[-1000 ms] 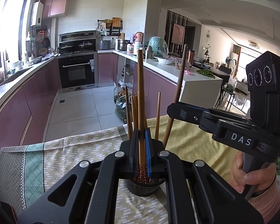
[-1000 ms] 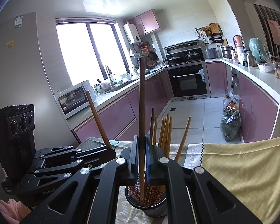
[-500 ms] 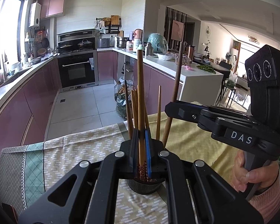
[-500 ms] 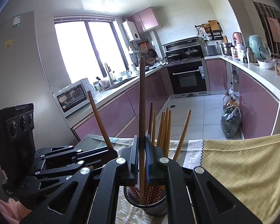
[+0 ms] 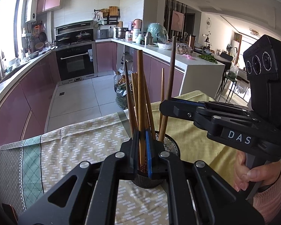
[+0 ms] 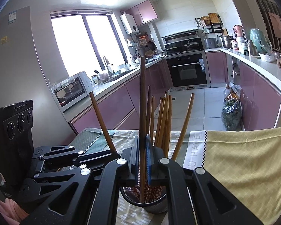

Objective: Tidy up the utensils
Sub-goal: 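Lower both held chopsticks down into the mesh cup among the others, then open both grippers to release the chopsticks into the cup and withdraw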

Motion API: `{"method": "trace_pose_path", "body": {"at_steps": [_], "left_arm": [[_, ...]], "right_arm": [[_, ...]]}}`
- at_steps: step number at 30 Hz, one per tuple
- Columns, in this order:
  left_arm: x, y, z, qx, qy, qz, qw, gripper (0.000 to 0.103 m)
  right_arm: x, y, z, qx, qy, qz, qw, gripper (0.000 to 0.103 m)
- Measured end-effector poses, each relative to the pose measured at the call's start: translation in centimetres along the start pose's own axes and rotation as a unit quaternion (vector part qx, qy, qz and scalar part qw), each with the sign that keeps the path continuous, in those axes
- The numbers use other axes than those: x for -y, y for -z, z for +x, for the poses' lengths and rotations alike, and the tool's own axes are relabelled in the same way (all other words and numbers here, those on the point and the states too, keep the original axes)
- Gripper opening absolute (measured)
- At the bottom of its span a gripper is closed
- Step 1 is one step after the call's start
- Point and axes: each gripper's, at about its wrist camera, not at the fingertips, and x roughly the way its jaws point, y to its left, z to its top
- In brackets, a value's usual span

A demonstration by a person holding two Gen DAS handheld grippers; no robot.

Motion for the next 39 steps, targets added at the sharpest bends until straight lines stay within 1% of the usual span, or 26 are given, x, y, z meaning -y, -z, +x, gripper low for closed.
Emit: {"method": "trace_pose_path", "body": {"at_steps": [6,15,21,24,26,27,30,32,33,34,35,36,38,39], "left_arm": [[-0.8,0.3,1.4,-0.012,0.002,-0.004,0.9999,0.008],[-2.2,1.0,3.5,-0.029,0.01,-0.022,0.9993,0.008],[-2.0,1.8,3.3,-0.027,0.013,-0.022,0.9993,0.008],[-2.0,2.3,3.0,-0.023,0.011,-0.023,0.9994,0.008],[-2.1,2.7,2.7,-0.018,0.008,-0.024,0.9995,0.014],[-2.2,2.8,2.6,-0.015,0.006,-0.026,0.9995,0.016],[-2.4,3.4,1.7,-0.001,-0.005,-0.031,0.9995,0.028],[-2.5,3.7,0.8,0.012,-0.017,-0.032,0.9993,0.043],[-2.6,4.0,0.4,0.018,-0.023,-0.032,0.9991,0.045],[-2.7,4.2,-0.1,0.023,-0.03,-0.032,0.9988,0.052],[-2.9,4.4,-0.5,0.029,-0.037,-0.034,0.9983,0.065],[-3.0,4.7,-1.0,0.038,-0.046,-0.036,0.9976,0.07],[-3.2,5.2,-2.0,0.05,-0.061,-0.035,0.9963,0.081],[-3.2,5.5,-2.3,0.053,-0.069,-0.035,0.9956,0.085]], "right_arm": [[0.3,0.5,1.3,-0.017,0.004,0.005,1.0,0.006],[0.9,0.4,1.9,-0.025,0.009,0.012,1.0,0.007],[0.9,0.5,2.0,-0.026,0.01,0.015,0.999,0.008],[0.9,0.6,1.8,-0.025,0.01,0.016,1.0,0.012],[0.8,0.8,1.6,-0.023,0.009,0.015,1.0,0.022],[0.7,0.9,1.5,-0.022,0.008,0.014,1.0,0.024],[0.2,1.3,0.9,-0.02,0.007,0.004,1.0,0.029],[-0.3,1.7,0.3,-0.015,0.01,-0.004,1.0,0.038],[-0.6,1.9,0.0,-0.011,0.012,-0.009,1.0,0.041],[-0.8,2.2,-0.3,-0.008,0.014,-0.012,1.0,0.048],[-1.0,2.4,-0.6,-0.005,0.016,-0.014,1.0,0.056],[-1.2,2.6,-0.8,-0.003,0.02,-0.017,1.0,0.061],[-1.6,3.0,-1.3,0.002,0.03,-0.024,0.999,0.075],[-1.8,3.3,-1.5,0.006,0.034,-0.025,0.999,0.078]]}}
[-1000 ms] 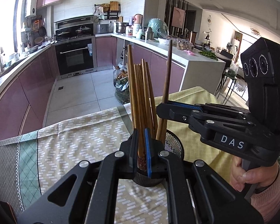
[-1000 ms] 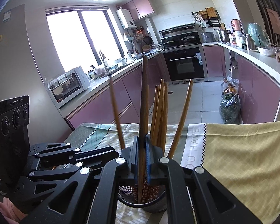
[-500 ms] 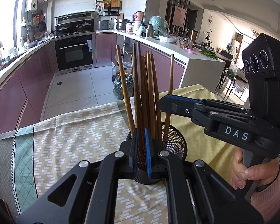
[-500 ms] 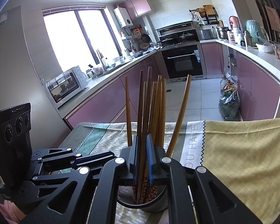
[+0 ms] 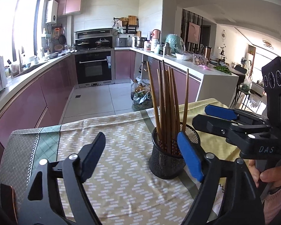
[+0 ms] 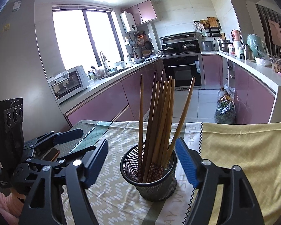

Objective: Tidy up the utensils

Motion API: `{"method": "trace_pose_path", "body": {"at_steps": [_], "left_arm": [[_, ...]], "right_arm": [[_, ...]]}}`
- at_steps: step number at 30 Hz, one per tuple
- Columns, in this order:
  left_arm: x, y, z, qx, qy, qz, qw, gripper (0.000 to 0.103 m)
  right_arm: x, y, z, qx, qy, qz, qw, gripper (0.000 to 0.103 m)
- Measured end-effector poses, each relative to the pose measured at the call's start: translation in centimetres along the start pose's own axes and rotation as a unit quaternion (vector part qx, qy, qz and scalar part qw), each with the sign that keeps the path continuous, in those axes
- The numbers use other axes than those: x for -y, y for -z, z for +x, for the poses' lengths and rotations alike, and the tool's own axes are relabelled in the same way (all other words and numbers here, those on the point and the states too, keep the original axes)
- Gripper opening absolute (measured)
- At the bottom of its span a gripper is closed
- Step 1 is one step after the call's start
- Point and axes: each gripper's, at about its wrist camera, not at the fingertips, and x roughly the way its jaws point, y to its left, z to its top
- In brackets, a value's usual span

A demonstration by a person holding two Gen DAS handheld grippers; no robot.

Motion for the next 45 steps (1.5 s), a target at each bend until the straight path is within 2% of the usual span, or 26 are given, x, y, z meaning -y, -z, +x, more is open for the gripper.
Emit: {"method": "trace_pose_path", "body": {"at_steps": [1,2,7,17,26,35,45], "left_arm": [[-0.2,0.3,-0.4,0.006,-0.008,-0.002,0.9999,0.095],[-0.4,0.6,-0.9,0.015,-0.015,-0.005,0.9998,0.097],[-1.0,2.0,-2.5,0.025,-0.042,-0.005,0.9988,0.097],[-2.1,4.0,-5.1,0.047,-0.067,-0.026,0.9963,0.097],[-2.5,4.7,-7.9,0.094,-0.099,-0.037,0.9899,0.097],[-2.6,5.2,-9.6,0.12,-0.111,-0.042,0.9857,0.097],[-2.2,5.5,-10.5,0.133,-0.118,-0.037,0.9834,0.097]], "right_arm": [[0.0,0.2,-0.2,0.004,0.001,0.001,1.0,0.085],[-0.1,0.5,-0.5,0.008,0.002,0.0,1.0,0.088],[-0.8,1.6,-1.2,0.016,0.009,-0.009,1.0,0.096],[-2.8,3.5,-2.8,0.049,0.035,-0.033,0.998,0.096],[-3.4,4.6,-3.5,0.072,0.074,-0.044,0.994,0.096],[-5.0,5.5,-4.2,0.101,0.102,-0.076,0.987,0.096],[-6.2,5.9,-4.6,0.117,0.098,-0.091,0.984,0.096]]}}
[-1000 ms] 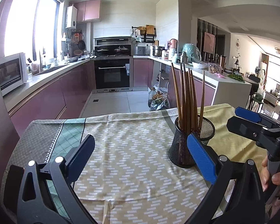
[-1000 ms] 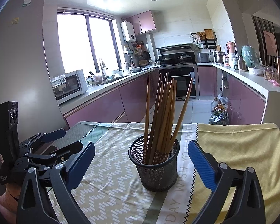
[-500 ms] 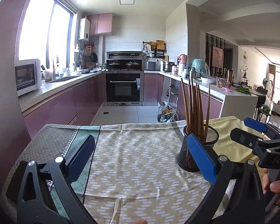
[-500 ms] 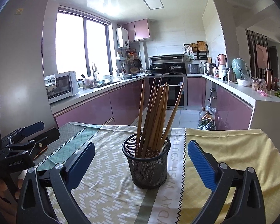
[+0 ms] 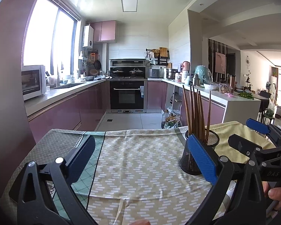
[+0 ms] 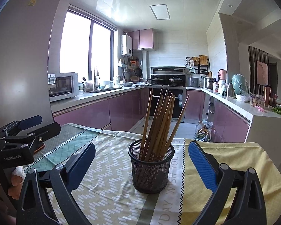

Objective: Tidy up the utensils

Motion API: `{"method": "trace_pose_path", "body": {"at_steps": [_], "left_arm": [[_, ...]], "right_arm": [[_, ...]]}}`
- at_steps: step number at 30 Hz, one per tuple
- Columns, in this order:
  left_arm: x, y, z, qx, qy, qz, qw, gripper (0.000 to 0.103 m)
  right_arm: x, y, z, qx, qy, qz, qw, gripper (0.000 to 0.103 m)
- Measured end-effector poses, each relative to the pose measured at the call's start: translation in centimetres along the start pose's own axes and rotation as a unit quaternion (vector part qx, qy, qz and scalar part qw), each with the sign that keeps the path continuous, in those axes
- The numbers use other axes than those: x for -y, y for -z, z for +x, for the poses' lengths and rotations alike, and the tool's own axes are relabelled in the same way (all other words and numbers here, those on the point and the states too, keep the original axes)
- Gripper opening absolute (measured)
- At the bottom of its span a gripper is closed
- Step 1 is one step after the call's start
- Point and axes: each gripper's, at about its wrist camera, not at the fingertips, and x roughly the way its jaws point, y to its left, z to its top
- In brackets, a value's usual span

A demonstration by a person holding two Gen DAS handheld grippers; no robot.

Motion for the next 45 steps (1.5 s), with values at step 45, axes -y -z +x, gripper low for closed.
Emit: {"method": "trace_pose_path", "body": {"at_steps": [45], "left_arm": [[0.0,0.3,-1.7,0.04,-0.029,0.011,0.9987,0.097]], "right_arm": [[-0.4,0.0,-0.2,0.014,0.006,0.009,1.0,0.096]]}}
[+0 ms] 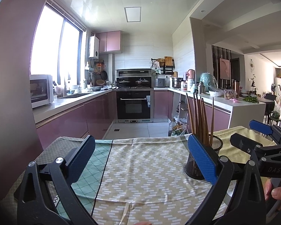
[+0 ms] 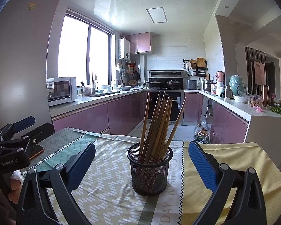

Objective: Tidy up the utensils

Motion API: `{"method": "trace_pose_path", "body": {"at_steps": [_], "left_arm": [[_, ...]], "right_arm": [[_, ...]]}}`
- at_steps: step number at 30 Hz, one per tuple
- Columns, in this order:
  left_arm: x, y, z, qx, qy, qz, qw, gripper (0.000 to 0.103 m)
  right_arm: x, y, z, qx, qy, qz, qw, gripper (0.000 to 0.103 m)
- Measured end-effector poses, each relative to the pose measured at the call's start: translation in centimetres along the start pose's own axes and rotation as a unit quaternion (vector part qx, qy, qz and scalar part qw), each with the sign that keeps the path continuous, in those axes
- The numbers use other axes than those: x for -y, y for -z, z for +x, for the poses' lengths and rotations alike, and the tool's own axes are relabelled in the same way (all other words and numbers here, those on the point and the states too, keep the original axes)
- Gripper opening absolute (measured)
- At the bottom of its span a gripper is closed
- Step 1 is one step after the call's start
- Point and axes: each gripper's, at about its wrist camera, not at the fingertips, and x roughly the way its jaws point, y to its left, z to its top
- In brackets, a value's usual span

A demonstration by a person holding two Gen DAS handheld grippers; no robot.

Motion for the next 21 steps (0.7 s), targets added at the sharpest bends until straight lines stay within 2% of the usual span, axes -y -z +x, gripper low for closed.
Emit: {"method": "trace_pose_path", "body": {"at_steps": [21], "left_arm": [[-0.04,0.0,-0.23,0.002,0.0,-0.001,1.0,0.097]], "right_arm": [[0.01,-0.12,-0.04,0.007,0.002,0.0,1.0,0.096]]}}
